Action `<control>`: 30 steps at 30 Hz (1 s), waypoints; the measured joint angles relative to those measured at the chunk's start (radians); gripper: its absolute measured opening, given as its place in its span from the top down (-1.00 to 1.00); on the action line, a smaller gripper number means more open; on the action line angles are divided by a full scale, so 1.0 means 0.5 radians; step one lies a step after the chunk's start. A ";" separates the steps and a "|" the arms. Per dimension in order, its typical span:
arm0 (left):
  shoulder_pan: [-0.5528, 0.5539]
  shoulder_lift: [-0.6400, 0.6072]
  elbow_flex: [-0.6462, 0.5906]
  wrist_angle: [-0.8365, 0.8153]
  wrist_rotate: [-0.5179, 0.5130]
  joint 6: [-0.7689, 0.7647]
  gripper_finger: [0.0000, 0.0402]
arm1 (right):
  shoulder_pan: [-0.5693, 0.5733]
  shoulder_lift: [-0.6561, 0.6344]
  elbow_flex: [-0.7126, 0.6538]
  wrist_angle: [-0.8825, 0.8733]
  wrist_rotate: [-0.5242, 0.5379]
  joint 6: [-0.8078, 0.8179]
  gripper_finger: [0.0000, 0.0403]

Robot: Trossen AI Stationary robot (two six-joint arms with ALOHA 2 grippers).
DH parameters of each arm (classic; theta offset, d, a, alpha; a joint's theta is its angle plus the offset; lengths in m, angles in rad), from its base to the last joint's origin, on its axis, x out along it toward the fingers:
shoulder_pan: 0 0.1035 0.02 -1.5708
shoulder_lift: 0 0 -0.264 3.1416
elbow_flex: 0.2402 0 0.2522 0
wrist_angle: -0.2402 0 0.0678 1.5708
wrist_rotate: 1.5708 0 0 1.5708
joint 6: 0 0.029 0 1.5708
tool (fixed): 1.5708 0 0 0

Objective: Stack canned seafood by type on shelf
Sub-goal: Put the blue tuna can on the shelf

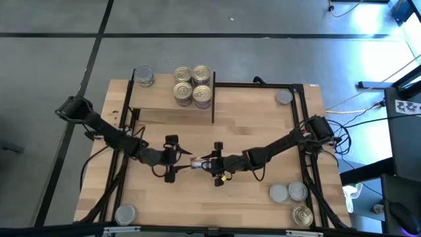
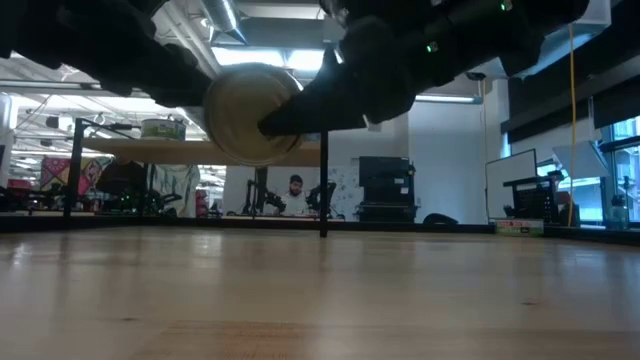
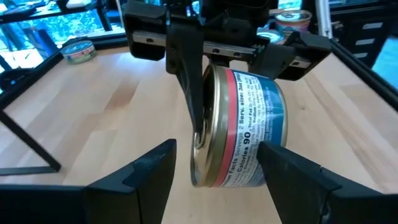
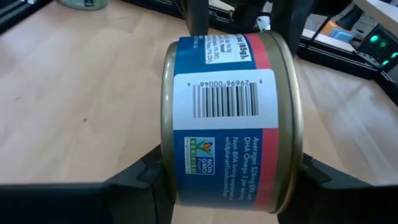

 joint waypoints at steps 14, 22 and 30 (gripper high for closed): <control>0.000 0.001 0.000 0.012 -0.030 -0.004 -0.16 | -0.093 0.001 0.049 -0.093 0.045 -0.066 0.05; 0.035 0.000 0.004 0.025 -0.011 0.008 -0.16 | -0.111 0.004 0.091 0.126 -0.064 0.087 0.05; 0.070 0.004 0.003 -0.002 0.022 0.006 -0.04 | -0.113 0.072 0.157 0.094 -0.079 0.086 0.05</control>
